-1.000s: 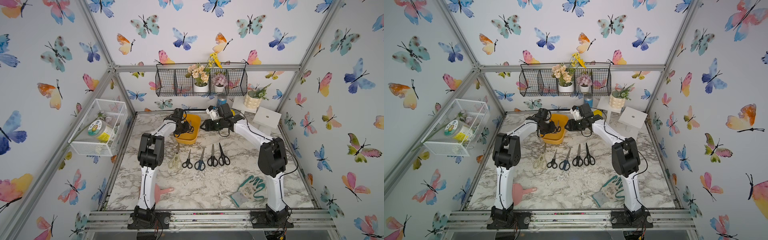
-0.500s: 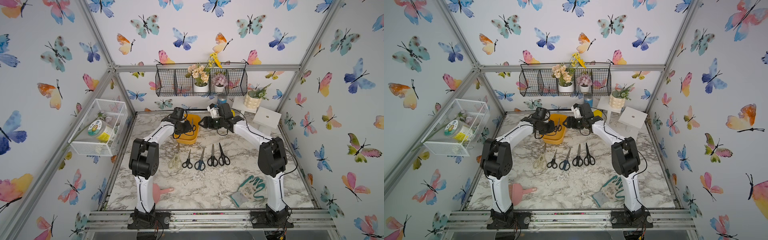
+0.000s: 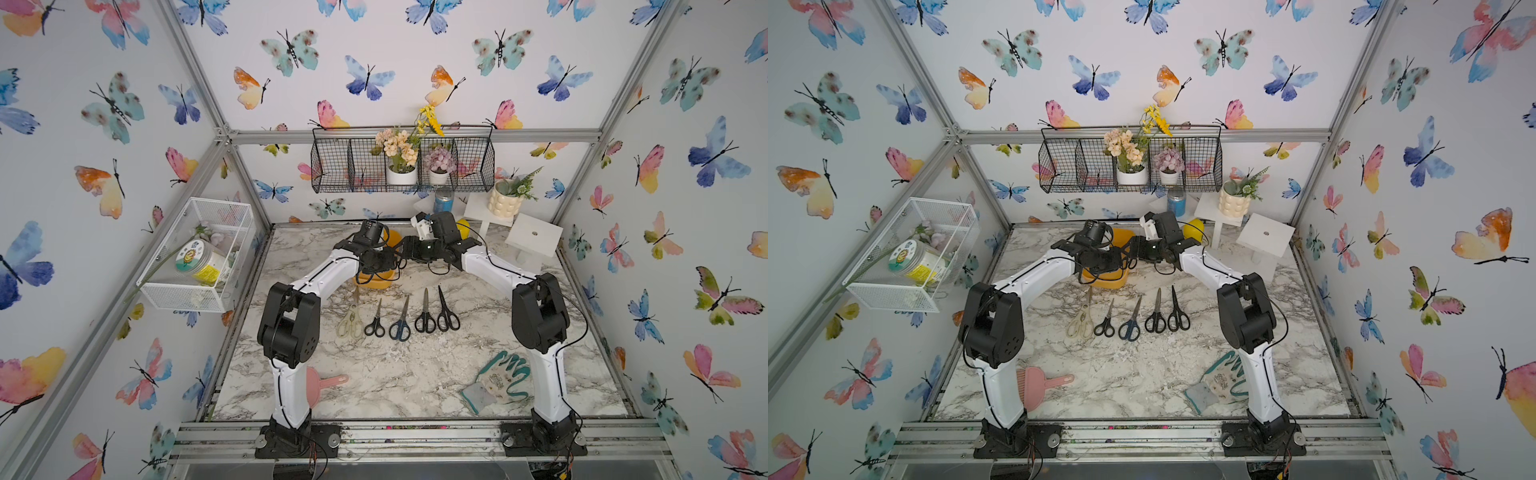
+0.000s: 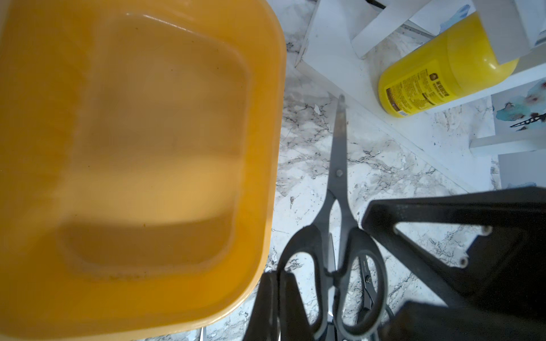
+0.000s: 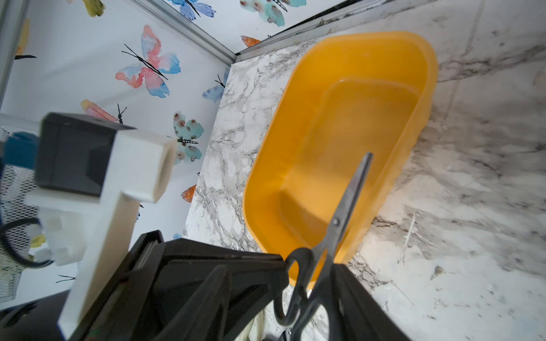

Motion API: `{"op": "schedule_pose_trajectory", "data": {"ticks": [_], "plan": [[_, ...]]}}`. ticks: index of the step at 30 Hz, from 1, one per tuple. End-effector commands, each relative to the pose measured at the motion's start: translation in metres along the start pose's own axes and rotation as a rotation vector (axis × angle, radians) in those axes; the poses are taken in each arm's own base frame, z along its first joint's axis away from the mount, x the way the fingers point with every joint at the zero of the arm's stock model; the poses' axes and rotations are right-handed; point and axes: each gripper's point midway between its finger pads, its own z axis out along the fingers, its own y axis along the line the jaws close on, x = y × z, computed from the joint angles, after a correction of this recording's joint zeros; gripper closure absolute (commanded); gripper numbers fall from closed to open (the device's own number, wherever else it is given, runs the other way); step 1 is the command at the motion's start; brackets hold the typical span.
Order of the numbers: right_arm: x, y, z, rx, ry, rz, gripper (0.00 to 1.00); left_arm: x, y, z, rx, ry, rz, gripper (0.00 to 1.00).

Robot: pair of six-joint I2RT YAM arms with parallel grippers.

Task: Take the scissors out of the storage box
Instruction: Pick up the scissors from the storage box.

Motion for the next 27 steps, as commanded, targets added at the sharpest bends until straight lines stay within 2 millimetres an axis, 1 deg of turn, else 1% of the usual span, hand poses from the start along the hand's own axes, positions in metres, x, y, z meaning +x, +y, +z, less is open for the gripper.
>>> {"op": "schedule_pose_trajectory", "data": {"ticks": [1,5,8,10,14,17,19,21,24,25,27], "plan": [[0.015,-0.003,0.005,-0.011,0.039,0.030,0.42,-0.021,-0.017,-0.026,0.049,-0.080,0.006,1.00],[0.020,-0.003,0.003,-0.020,0.047,0.037,0.43,-0.020,-0.020,-0.027,0.052,-0.082,0.010,1.00],[0.023,-0.003,0.003,-0.030,0.052,0.043,0.48,-0.020,-0.021,-0.027,0.056,-0.082,0.012,1.00],[0.024,-0.001,0.004,-0.042,0.053,0.049,0.55,-0.021,-0.024,-0.028,0.062,-0.085,0.016,1.00],[0.024,0.001,0.004,-0.059,0.050,0.067,0.65,-0.020,-0.032,-0.028,0.071,-0.086,0.028,1.00],[0.024,0.002,0.003,-0.062,0.048,0.078,0.75,-0.019,-0.038,-0.027,0.076,-0.087,0.034,1.00],[0.025,0.000,0.002,-0.055,0.047,0.088,0.80,-0.019,-0.038,-0.027,0.074,-0.087,0.034,1.00],[0.024,-0.005,-0.001,-0.028,0.037,0.093,0.83,-0.020,-0.039,-0.029,0.076,-0.091,0.035,0.84],[0.025,-0.016,-0.010,0.003,0.026,0.109,0.85,-0.020,-0.038,-0.032,0.071,-0.098,0.038,0.67],[0.025,-0.021,-0.015,0.012,0.023,0.116,0.86,-0.019,-0.036,-0.033,0.068,-0.096,0.041,0.63],[0.024,-0.027,-0.026,0.027,0.013,0.125,0.86,-0.016,-0.035,-0.034,0.065,-0.093,0.046,0.58]]}}
